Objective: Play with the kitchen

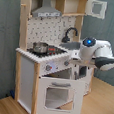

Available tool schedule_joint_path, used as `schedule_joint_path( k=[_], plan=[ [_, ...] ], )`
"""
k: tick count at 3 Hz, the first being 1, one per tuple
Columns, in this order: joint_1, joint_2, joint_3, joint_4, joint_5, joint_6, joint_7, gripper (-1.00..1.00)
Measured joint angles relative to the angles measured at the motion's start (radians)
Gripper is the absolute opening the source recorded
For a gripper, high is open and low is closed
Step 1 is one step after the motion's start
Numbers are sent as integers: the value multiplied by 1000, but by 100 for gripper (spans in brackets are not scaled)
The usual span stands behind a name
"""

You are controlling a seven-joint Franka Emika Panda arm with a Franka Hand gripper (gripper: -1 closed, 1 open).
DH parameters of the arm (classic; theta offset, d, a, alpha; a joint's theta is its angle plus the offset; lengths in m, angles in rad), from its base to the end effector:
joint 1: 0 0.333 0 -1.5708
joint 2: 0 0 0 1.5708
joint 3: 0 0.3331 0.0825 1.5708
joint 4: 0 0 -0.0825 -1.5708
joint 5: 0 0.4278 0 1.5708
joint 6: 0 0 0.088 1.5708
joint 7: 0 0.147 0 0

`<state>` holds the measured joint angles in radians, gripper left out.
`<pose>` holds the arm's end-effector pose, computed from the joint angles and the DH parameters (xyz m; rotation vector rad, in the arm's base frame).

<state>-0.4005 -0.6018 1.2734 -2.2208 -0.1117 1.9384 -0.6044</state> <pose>0.3281 0.3941 0.4043 1.8512 1.6219 -0.0301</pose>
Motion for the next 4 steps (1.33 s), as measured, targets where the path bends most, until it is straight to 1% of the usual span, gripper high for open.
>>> schedule_joint_path(
  k=[2,3,4],
  plan=[
    [-6,56,-6,-55,0,195,-40,100],
    [-4,87,-4,-95,0,289,-41,100],
    [-4,118,-2,-146,0,383,-41,100]
  ],
)
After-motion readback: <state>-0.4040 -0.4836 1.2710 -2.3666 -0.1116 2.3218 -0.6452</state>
